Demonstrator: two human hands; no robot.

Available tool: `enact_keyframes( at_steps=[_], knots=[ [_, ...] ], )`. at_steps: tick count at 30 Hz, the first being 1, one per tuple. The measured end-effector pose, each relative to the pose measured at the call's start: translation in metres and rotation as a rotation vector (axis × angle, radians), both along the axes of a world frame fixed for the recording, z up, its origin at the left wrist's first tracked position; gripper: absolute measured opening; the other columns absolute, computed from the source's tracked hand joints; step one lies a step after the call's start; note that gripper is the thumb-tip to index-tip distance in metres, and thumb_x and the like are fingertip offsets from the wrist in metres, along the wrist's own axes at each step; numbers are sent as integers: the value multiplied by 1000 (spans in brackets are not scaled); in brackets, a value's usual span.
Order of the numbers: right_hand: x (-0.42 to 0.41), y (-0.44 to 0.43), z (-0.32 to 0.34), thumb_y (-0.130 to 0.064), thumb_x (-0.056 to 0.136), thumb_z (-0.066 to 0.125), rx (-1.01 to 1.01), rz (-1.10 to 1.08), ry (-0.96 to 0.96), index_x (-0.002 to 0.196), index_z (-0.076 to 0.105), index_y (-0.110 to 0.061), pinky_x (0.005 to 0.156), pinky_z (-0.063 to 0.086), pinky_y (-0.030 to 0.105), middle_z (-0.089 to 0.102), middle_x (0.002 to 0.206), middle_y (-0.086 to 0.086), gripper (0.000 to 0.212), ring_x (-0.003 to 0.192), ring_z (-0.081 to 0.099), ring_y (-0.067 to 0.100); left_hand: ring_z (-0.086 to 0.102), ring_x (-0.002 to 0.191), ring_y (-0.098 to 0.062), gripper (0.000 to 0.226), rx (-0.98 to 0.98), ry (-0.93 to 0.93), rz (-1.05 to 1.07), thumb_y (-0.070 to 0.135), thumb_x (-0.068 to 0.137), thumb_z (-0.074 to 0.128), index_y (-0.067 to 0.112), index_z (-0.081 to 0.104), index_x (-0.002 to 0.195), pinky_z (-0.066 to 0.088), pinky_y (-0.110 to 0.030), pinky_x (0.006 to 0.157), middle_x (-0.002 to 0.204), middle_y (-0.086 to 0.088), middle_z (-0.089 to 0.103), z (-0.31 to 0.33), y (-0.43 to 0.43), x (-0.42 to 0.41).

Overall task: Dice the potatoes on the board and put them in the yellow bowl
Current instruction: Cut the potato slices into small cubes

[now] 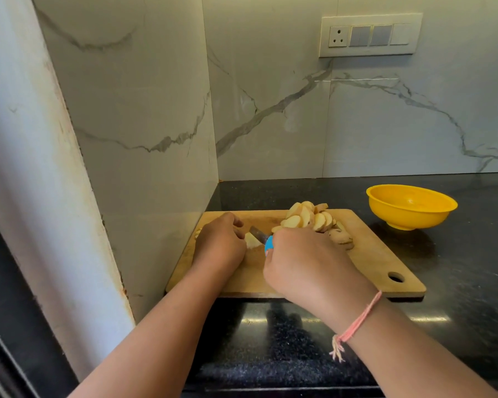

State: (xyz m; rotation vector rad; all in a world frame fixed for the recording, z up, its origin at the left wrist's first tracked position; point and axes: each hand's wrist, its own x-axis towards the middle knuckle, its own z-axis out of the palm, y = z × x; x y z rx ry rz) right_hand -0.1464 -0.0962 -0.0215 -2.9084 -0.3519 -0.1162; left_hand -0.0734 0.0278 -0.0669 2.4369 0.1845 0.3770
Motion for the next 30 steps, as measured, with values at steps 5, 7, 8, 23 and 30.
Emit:
enact_keyframes(
  at_steps=[5, 7, 8, 23, 30],
  knots=[
    [5, 8, -1, -19, 98, 42, -58, 46, -52, 109, 56, -14, 50, 32, 22, 42, 69, -1, 18, 59, 41, 11, 57, 87, -9, 15, 19, -12, -8, 16, 90, 62, 28, 56, 98, 38, -20, 64, 99, 8, 65, -5, 2, 3],
    [3, 6, -2, -19, 98, 43, -74, 51, -48, 109, 56, -14, 49, 29, 22, 40, 67, -2, 18, 56, 37, 10, 58, 87, -10, 15, 28, -23, -9, 16, 90, 62, 28, 55, 95, 40, -20, 67, 99, 7, 64, -7, 1, 4],
    [0, 5, -3, -20, 98, 43, -77, 55, -44, 109, 56, -14, 49, 29, 22, 40, 68, -2, 18, 58, 39, 11, 58, 88, -10, 15, 31, -27, -9, 15, 90, 61, 28, 55, 96, 40, -20, 67, 99, 7, 64, -7, 1, 4],
    [-21, -22, -1, -33, 97, 41, 27, 42, -159, 119, 55, -25, 65, 48, 26, 57, 86, -4, 28, 79, 57, 13, 53, 89, -10, 23, 24, -2, 29, 17, 91, 62, 23, 58, 113, 33, -17, 58, 110, 4, 63, -4, 1, 0],
    [-3, -2, -8, -26, 98, 42, -20, 50, -70, 115, 54, -18, 49, 32, 23, 48, 79, -2, 23, 74, 49, 17, 54, 88, -9, 22, -18, -11, 43, 13, 91, 59, 23, 58, 111, 30, -13, 52, 106, 3, 65, -2, 2, -1]
  ],
)
